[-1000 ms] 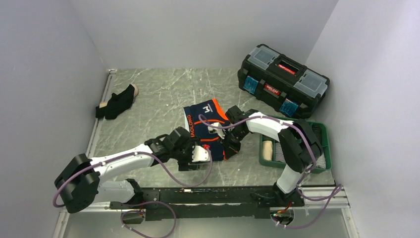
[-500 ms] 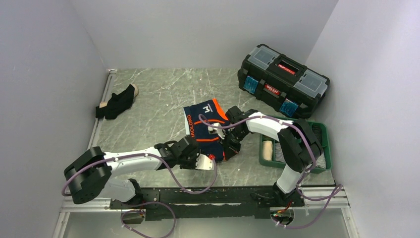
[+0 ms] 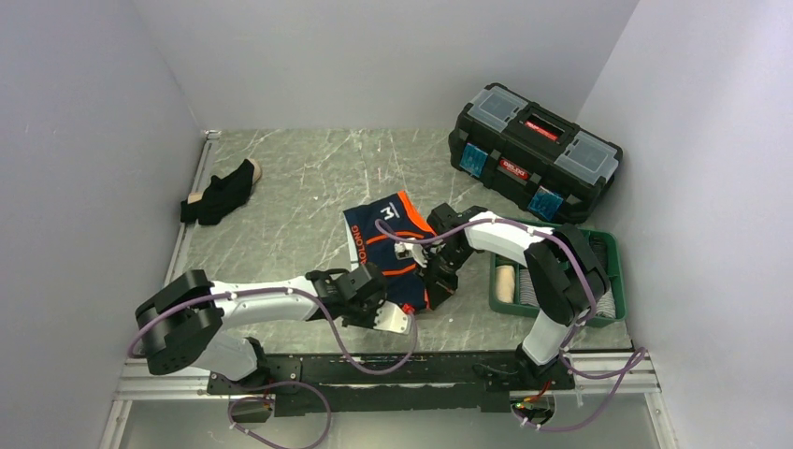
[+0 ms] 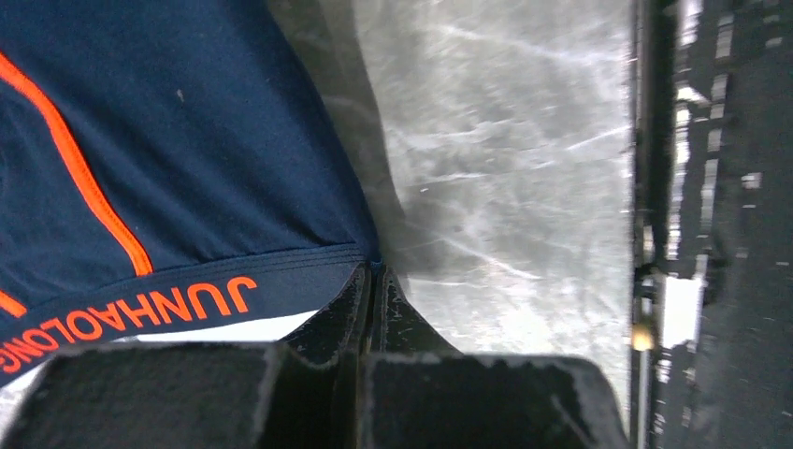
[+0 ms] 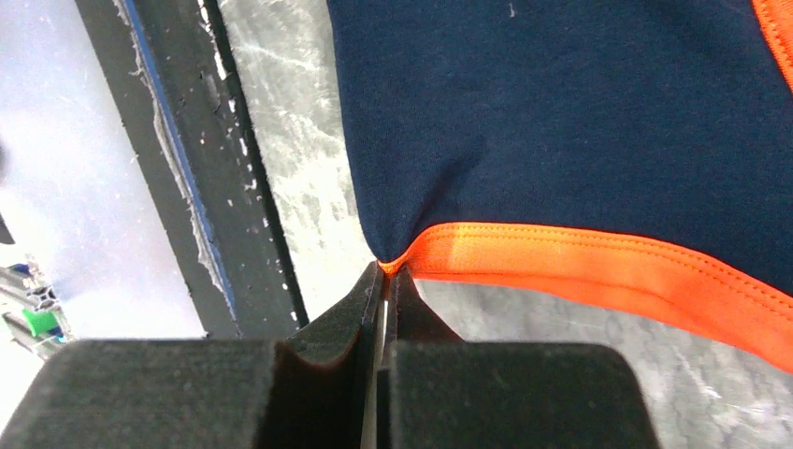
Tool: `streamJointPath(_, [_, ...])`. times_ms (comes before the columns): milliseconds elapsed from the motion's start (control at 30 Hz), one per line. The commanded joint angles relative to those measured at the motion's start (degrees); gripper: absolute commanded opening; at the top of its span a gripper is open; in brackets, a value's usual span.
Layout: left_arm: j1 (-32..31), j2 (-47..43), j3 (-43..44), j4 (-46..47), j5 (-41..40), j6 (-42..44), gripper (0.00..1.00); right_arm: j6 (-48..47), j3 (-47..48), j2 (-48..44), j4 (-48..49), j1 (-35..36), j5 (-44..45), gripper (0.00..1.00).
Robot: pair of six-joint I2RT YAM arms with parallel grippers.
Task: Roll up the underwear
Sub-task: Fold the underwear at the center of the board.
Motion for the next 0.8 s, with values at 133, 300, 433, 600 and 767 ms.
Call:
streamJointPath(133, [-4.98,1.61,8.54,-13.21,9.46,-2.27,0.0,-6.16,1.67,-1.59,-9.69,0.03,-3.13,0.0])
streamJointPath(300, [-4.72,-1.49,9.12,-13.74,10.66,-2.81,0.0,-6.86,4.79,-3.09,-14.17,0.04,-1.23,0.0])
streamJointPath(433, [0.79,-2.42,11.25,-15.69,14.42,-3.03,0.0,-6.31,10.74,-2.95,-18.04,-0.35,2.95,0.0])
streamJointPath(600, [12.16,-3.28,16.23,-19.21,21.22,-2.13,0.0,-5.91,22.84,0.54,-22.03,-1.78,7.75,0.0])
streamJointPath(767, [23.8,0.3,24.43,-25.1,26.57,0.85,0.0,-4.11,38.95,9.58,-23.74,-3.65,13.8,0.0])
